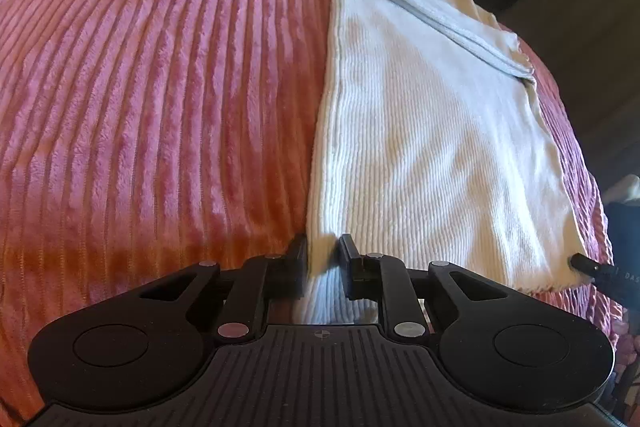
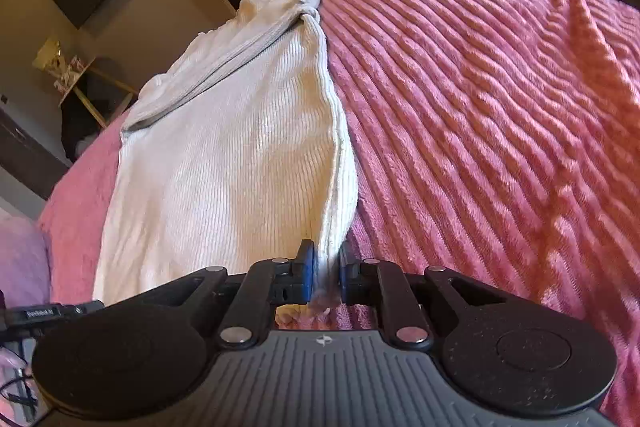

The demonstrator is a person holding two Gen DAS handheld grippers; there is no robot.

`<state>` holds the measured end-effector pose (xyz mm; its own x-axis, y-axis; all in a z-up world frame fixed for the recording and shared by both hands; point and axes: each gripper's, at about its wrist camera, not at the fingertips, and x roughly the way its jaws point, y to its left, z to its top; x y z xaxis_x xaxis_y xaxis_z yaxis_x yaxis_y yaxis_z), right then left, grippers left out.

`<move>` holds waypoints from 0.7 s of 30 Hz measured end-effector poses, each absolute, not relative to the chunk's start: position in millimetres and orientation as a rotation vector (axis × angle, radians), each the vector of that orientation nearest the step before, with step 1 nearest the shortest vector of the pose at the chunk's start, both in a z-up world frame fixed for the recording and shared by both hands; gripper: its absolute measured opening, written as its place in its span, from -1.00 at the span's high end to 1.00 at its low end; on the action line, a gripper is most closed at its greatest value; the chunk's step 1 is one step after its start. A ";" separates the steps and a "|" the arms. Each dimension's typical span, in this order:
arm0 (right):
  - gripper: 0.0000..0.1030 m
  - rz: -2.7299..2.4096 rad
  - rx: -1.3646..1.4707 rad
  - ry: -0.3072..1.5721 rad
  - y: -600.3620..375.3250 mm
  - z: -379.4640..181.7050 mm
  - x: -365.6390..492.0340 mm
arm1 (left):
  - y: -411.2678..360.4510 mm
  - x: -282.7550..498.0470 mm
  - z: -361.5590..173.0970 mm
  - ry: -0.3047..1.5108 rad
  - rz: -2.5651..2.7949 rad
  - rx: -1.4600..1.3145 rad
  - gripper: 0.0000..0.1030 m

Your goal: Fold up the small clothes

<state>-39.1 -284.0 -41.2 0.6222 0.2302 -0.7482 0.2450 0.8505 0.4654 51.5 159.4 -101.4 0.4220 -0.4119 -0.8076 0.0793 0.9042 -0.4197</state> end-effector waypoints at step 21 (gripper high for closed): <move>0.81 0.113 0.811 0.854 -299.2 -35.0 -30.9 | 134.2 57.7 -76.3 1.057 -0.518 -0.285 0.81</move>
